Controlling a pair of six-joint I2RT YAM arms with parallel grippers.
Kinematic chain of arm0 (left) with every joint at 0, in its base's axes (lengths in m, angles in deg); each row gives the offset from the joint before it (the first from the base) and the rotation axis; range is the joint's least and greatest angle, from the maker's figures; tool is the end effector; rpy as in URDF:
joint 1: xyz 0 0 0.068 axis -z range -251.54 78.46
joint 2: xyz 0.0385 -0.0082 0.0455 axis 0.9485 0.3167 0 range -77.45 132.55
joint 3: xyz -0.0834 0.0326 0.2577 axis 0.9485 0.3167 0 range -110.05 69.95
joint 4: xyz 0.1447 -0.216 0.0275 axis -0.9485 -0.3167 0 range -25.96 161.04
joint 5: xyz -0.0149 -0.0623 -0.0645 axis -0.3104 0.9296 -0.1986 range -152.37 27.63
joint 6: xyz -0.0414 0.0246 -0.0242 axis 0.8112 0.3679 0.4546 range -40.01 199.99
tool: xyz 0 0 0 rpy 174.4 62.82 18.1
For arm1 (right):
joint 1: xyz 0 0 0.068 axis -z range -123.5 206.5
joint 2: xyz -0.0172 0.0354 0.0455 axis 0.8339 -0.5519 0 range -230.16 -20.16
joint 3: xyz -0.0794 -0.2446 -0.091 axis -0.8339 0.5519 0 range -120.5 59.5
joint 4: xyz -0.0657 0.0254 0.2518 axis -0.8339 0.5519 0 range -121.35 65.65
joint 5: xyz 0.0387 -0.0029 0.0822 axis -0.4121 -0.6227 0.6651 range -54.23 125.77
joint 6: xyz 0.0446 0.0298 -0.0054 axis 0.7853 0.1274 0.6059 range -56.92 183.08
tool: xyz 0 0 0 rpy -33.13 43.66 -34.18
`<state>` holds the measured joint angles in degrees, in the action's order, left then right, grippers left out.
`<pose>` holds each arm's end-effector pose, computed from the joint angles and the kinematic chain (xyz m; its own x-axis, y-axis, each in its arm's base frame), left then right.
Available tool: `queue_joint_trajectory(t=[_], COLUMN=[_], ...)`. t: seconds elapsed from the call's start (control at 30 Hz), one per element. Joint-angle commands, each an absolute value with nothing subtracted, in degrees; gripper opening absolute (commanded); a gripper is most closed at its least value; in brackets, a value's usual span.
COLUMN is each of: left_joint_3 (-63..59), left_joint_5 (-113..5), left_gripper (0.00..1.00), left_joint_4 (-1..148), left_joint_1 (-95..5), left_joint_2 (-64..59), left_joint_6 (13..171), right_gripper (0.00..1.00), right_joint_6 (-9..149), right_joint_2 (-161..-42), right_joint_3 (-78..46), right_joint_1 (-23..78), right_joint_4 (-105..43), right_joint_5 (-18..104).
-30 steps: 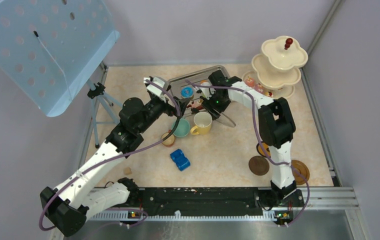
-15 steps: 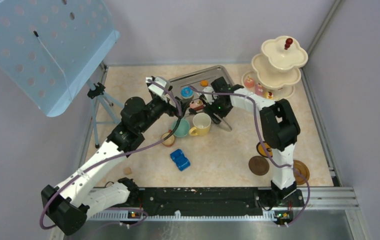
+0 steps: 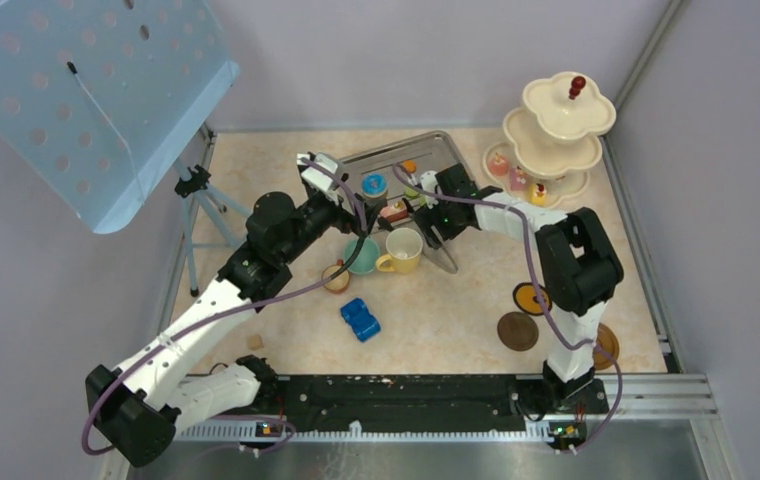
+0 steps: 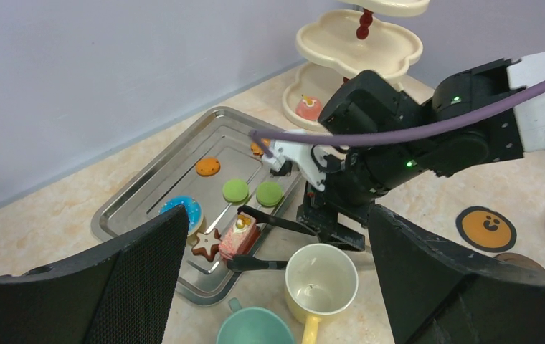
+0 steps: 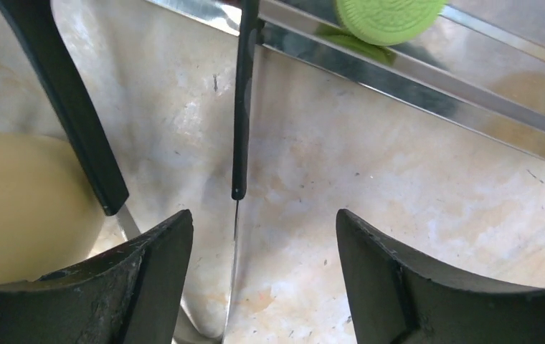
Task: Serve the afternoon tea
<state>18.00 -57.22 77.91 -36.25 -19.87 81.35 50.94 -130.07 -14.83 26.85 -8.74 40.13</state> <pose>0.1921 -0.1397 0.3744 0.0021 -0.0305 -0.9995 0.6488 0.7606 -0.0218 0.3478 0.2012 0.1750 -0.6110 -0.5891 -0.5288 -0.6716 0.7394 -0.0477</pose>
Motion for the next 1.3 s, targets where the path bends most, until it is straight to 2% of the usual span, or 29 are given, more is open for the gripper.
queue_joint_trajectory(t=[0.0, 0.23, 0.53, 0.9, 1.1, 1.27], left_joint_3=[18.09, 17.96, 18.0, 18.29, 18.42, 18.53], left_joint_5=[-56.13, -55.63, -55.75, -56.78, -57.04, -57.41], left_gripper=[0.99, 0.99, 0.99, 0.99, 0.99, 0.99], left_joint_4=[80.69, 80.57, 80.53, 80.69, 80.79, 80.88], left_joint_1=[-36.4, -36.42, -36.43, -36.38, -36.4, -36.45], left_joint_2=[-19.65, -19.09, -18.57, -19.13, -19.79, -20.27], left_joint_6=[81.97, 82.27, 82.24, 81.92, 81.77, 81.66], right_gripper=[0.73, 0.74, 0.74, 0.7, 0.68, 0.59], right_joint_6=[58.41, 58.35, 54.36, 54.74, 54.68, 54.94], right_joint_2=[-121.37, -113.85, -114.39, -121.63, -125.84, -125.8], right_joint_3=[-12.4, -3.01, 4.78, 1.25, -2.09, -2.48], right_joint_1=[28.46, 28.93, 24.53, 23.15, 23.1, 23.06], right_joint_4=[-14.89, -17.11, -25.37, -27.79, -25.93, -25.88], right_joint_5=[44.41, 50.63, 46.92, 39.82, 40.94, 40.62])
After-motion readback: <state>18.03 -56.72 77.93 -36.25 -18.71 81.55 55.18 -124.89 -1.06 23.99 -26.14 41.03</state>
